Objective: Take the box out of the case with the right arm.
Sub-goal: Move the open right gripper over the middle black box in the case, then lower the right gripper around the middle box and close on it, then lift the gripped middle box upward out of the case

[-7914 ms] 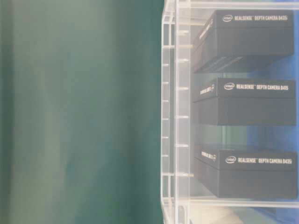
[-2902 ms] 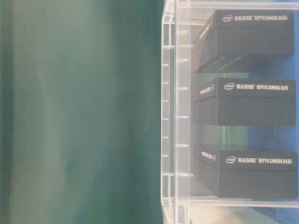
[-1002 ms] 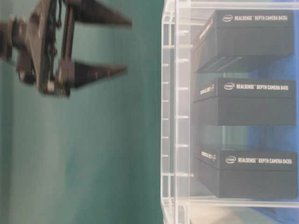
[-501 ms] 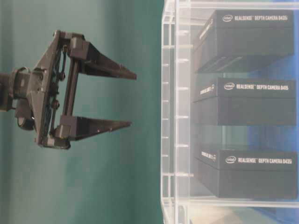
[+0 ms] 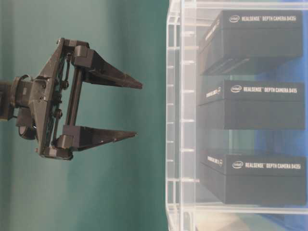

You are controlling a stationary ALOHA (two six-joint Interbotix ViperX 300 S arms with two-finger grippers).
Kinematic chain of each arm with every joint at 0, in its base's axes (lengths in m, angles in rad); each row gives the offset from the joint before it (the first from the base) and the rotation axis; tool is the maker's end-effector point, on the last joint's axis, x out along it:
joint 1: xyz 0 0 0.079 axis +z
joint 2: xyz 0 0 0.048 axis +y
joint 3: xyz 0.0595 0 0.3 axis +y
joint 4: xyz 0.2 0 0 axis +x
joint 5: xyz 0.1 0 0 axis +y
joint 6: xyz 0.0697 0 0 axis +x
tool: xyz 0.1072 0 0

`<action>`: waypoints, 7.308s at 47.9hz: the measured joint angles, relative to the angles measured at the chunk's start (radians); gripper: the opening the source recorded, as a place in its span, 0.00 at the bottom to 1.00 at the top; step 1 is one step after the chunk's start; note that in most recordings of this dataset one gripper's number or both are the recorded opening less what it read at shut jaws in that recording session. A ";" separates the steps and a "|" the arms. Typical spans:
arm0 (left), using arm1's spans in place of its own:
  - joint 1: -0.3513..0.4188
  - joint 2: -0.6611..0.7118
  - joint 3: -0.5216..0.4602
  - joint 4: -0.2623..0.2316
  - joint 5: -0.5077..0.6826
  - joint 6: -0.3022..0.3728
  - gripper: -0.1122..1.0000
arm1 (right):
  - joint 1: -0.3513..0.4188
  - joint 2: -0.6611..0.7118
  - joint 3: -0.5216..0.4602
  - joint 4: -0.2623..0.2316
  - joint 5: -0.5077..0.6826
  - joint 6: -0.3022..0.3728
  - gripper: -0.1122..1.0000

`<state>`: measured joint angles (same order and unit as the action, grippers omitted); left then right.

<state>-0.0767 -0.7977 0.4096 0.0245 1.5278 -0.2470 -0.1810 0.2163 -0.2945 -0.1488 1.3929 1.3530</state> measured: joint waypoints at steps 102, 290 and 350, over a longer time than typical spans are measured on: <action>0.000 -0.002 0.000 0.000 0.000 0.000 0.10 | 0.002 0.018 0.000 0.003 -0.003 0.000 0.94; 0.000 -0.002 0.000 0.000 0.002 0.000 0.10 | 0.069 0.063 -0.233 -0.163 0.285 0.107 0.70; 0.000 -0.002 0.000 -0.002 0.002 0.000 0.10 | 0.103 0.063 -0.310 -0.213 0.337 0.107 0.70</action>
<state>-0.0767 -0.7992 0.4096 0.0230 1.5294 -0.2470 -0.0782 0.2792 -0.6044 -0.3620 1.7303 1.4603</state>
